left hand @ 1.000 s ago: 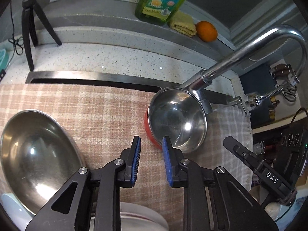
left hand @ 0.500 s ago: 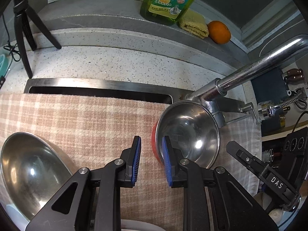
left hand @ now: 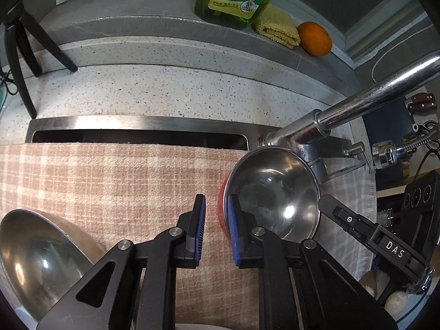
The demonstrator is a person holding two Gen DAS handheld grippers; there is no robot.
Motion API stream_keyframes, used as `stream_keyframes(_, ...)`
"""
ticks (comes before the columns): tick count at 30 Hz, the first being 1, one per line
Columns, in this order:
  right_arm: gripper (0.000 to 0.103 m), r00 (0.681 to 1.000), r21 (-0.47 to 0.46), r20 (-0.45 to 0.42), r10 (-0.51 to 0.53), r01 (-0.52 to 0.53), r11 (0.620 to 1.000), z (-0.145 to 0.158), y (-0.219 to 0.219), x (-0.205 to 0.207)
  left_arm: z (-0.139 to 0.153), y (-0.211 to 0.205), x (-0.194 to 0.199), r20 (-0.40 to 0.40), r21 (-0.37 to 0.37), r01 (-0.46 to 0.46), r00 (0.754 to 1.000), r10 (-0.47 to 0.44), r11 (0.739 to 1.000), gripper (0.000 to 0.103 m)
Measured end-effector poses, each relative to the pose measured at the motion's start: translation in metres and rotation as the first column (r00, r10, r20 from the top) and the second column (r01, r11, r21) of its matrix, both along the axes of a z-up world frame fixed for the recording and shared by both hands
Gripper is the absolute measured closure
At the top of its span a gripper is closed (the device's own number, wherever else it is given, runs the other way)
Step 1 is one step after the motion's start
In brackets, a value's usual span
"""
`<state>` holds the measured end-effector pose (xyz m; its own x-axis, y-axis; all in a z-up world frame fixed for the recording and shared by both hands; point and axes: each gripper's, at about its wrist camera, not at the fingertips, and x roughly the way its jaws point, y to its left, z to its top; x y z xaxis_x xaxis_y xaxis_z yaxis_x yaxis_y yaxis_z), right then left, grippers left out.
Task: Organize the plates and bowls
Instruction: 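Move both tools toward the red saucepan by the faucet, then close both tools together on the red saucepan rim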
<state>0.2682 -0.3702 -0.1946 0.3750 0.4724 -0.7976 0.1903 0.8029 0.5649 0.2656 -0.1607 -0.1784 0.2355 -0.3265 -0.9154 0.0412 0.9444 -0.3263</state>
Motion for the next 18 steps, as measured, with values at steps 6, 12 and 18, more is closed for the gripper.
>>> stream_keyframes(6,0.094,1.0,-0.023,-0.011,0.012,-0.013,1.0,-0.0016,0.0023,0.0026,-0.0049,-0.0027,0.002,-0.008,-0.01,0.011,1.0,-0.011,1.0,0.094)
stream_keyframes(12,0.097,1.0,-0.024,-0.019,0.016,-0.016,1.0,-0.0038,0.0037,0.0029,-0.0076,-0.0063,0.0018,-0.014,-0.017,0.019,1.0,-0.02,1.0,0.097)
stream_keyframes(18,0.097,1.0,-0.039,-0.013,0.024,-0.025,0.999,-0.0011,0.0078,0.0047,-0.0054,-0.0077,0.0002,-0.009,-0.012,0.026,1.0,-0.026,1.0,0.097)
